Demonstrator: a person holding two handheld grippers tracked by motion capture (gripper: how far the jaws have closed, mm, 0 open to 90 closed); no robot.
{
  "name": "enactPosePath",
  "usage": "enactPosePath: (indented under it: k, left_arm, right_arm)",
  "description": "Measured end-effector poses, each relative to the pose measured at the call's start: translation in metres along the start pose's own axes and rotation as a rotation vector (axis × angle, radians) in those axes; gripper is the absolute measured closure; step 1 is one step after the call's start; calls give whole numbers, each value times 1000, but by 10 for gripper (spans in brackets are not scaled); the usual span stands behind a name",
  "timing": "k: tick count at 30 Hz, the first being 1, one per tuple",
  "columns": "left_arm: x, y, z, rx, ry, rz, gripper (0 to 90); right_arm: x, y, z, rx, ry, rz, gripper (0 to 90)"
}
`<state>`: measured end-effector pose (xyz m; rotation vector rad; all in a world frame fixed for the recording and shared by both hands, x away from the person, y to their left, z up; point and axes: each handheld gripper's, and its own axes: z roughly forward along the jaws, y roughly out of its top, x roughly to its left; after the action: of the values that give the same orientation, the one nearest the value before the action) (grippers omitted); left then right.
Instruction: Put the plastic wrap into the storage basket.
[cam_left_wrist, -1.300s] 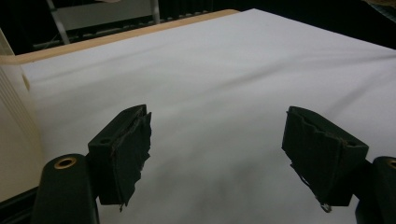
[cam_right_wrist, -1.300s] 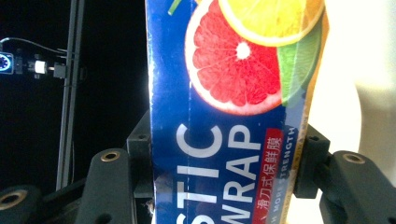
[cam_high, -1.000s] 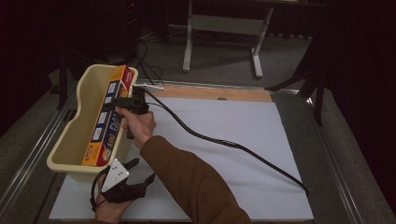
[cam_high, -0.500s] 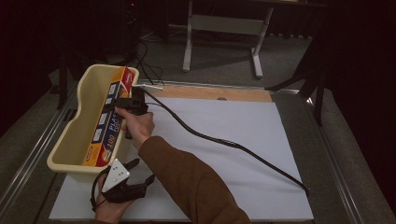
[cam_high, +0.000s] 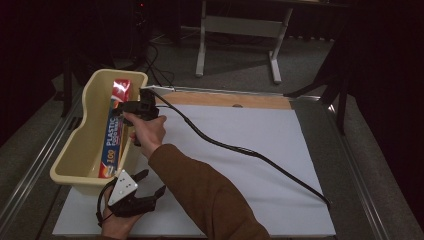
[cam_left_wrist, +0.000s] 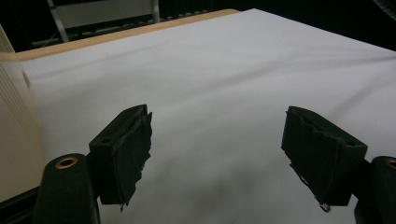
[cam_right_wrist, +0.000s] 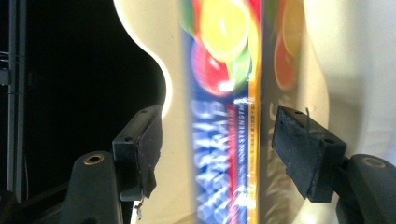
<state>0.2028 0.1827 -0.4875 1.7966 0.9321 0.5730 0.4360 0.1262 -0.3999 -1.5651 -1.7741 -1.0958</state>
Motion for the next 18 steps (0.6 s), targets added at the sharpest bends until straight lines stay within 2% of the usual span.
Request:
enactPosePath:
  k: [1, 10, 14, 18]
  left_arm:
    - [0, 0, 0, 0, -1, -1, 238]
    - [0, 0, 1, 3, -3, -4, 234]
    - [0, 0, 0, 2, -5, -5, 234]
    - [0, -1, 0, 1, -7, -10, 235]
  right_arm:
    - [0, 0, 0, 0, 0, 0, 334]
    - [5, -4, -16, 22, -9, -108, 370]
    - [6, -7, -24, 30, -30, -188, 381]
    - [6, -10, -39, 16, -25, -291, 386]
